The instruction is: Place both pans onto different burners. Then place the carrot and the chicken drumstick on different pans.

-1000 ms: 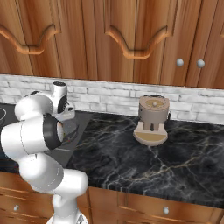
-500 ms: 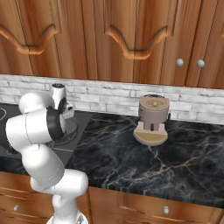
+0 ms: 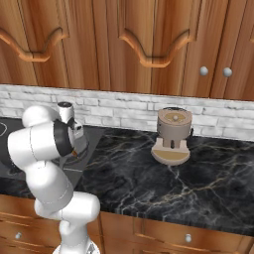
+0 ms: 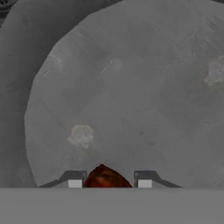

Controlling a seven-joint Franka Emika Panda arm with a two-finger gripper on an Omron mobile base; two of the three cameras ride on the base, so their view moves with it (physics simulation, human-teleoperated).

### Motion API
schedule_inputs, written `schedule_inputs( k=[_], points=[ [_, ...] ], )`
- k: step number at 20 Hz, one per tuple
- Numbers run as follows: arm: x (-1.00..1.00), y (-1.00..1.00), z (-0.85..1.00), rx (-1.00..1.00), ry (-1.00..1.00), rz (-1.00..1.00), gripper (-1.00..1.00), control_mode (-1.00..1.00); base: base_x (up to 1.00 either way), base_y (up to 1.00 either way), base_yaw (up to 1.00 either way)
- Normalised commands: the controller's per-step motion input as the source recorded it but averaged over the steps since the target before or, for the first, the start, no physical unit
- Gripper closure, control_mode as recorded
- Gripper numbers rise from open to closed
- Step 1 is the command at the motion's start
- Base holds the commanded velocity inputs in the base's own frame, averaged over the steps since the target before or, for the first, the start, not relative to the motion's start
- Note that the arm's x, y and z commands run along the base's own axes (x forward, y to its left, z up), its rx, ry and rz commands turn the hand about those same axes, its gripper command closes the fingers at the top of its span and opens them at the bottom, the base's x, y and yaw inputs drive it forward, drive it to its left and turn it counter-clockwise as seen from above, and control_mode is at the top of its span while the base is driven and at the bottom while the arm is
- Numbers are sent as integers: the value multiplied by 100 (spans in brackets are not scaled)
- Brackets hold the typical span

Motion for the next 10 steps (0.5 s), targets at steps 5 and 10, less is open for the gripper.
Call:
schedule_inputs(
  k=[5,10],
  points=[
    [0,0,-4,0,0,2,100,-100,0,0,0],
    [1,0,0,0,0,0,-100,-100,0,0,0]
  ],
)
